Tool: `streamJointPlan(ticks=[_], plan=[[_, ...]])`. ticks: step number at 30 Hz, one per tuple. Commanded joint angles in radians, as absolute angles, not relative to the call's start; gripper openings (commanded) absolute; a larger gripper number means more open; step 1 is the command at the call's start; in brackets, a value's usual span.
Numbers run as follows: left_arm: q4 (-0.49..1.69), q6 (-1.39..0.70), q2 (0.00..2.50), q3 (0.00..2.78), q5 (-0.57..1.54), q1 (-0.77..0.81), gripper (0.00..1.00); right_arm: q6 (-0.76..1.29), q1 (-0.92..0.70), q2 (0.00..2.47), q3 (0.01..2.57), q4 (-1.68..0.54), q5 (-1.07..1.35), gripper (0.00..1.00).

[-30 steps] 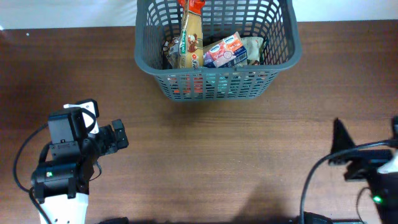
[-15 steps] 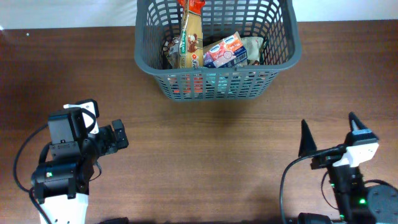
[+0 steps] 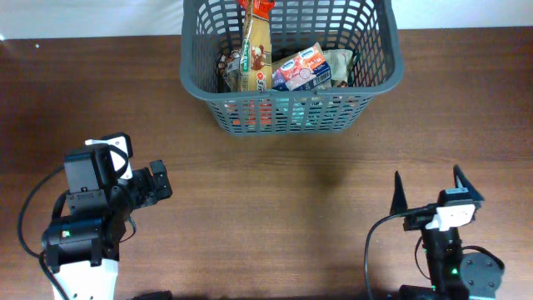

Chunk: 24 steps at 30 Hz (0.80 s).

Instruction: Pack container

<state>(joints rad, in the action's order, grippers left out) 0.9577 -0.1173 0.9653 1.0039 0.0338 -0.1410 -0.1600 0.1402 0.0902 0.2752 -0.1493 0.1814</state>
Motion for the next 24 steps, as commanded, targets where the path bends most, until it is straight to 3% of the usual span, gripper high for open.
streamJointPlan(ticks=[1, 9, 24], plan=[[0.958, -0.119, 0.959, 1.001, 0.027, -0.147, 0.99, -0.199, 0.13, 0.043, 0.223, -0.136, 0.164, 0.99], [0.958, -0.119, 0.959, 1.001, 0.027, -0.147, 0.99, -0.19, 0.121, 0.003, 0.188, -0.128, 0.164, 0.99], [0.958, -0.119, 0.959, 1.001, 0.027, -0.147, 0.99, 0.11, 0.118, 0.003, 0.084, -0.003, 0.108, 0.99]])
